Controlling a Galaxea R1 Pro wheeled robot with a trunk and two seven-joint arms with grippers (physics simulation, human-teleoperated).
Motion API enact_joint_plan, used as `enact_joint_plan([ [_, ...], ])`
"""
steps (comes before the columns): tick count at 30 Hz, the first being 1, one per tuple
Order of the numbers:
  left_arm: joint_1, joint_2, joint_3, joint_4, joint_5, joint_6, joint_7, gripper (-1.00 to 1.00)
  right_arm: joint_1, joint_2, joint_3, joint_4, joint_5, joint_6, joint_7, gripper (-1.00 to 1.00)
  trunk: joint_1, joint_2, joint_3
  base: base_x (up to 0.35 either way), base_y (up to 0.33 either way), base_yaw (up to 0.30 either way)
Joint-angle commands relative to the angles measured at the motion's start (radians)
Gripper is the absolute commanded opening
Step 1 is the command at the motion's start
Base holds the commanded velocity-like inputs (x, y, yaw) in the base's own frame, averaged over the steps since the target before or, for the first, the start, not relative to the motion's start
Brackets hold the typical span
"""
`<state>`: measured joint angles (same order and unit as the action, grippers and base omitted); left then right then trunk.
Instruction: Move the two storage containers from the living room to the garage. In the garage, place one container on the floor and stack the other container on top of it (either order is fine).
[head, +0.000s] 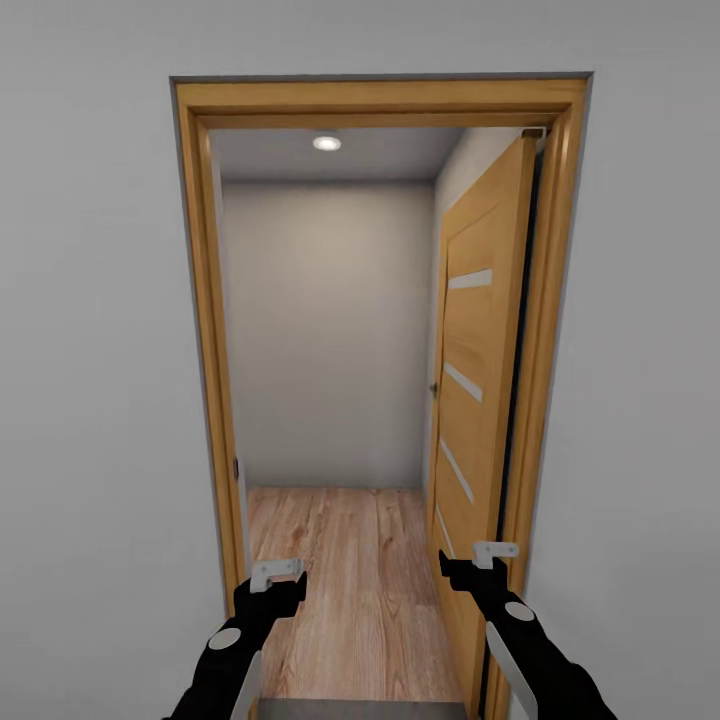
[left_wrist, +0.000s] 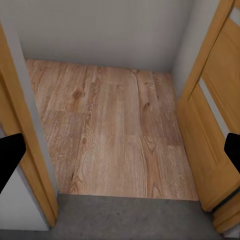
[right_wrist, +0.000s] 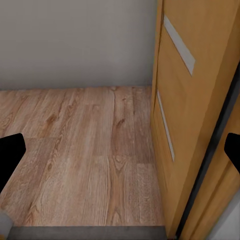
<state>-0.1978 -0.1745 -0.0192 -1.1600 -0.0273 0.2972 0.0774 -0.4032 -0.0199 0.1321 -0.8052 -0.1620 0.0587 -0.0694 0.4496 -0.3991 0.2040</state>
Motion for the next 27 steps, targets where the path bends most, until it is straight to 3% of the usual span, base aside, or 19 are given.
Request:
enact_joint_plan([
  [1, 0.0, 0.0, -0.001, -0.001, -0.004, 0.005, 0.005, 1.0, 0.0, -0.002, 0.006, -0.002, -0.01, 0.004, -0.007, 1.0, 0.0, -0.001, -0.001, 0.0, 0.0, 0.0],
  [5, 0.0, 0.0, -0.002, -0.001, -0.006, 0.007, 0.007, 1.0, 0.0, -0.002, 0.006, -0.002, -0.01, 0.004, -0.007, 1.0, 0.0, -0.001, -0.001, 0.028, 0.0, 0.0],
  [14, -0.001, 0.0, -0.002, 0.0, -0.006, 0.011, 0.012, 1.0, 0.0, -0.002, 0.006, -0.002, -0.01, 0.004, -0.007, 1.0, 0.0, -0.001, -0.001, 0.247, 0.0, 0.0],
  [22, 0.0, 0.0, -0.002, 0.0, -0.006, 0.01, 0.012, 1.0, 0.0, -0.002, 0.006, -0.002, -0.011, 0.005, -0.007, 1.0, 0.0, -0.001, -0.001, 0.038, 0.0, -0.011],
  [27, 0.0, 0.0, -0.002, 0.0, -0.006, 0.01, 0.012, 1.0, 0.0, -0.002, 0.006, -0.002, -0.011, 0.004, -0.007, 1.0, 0.0, -0.001, -0.001, 0.003, 0.0, -0.174],
])
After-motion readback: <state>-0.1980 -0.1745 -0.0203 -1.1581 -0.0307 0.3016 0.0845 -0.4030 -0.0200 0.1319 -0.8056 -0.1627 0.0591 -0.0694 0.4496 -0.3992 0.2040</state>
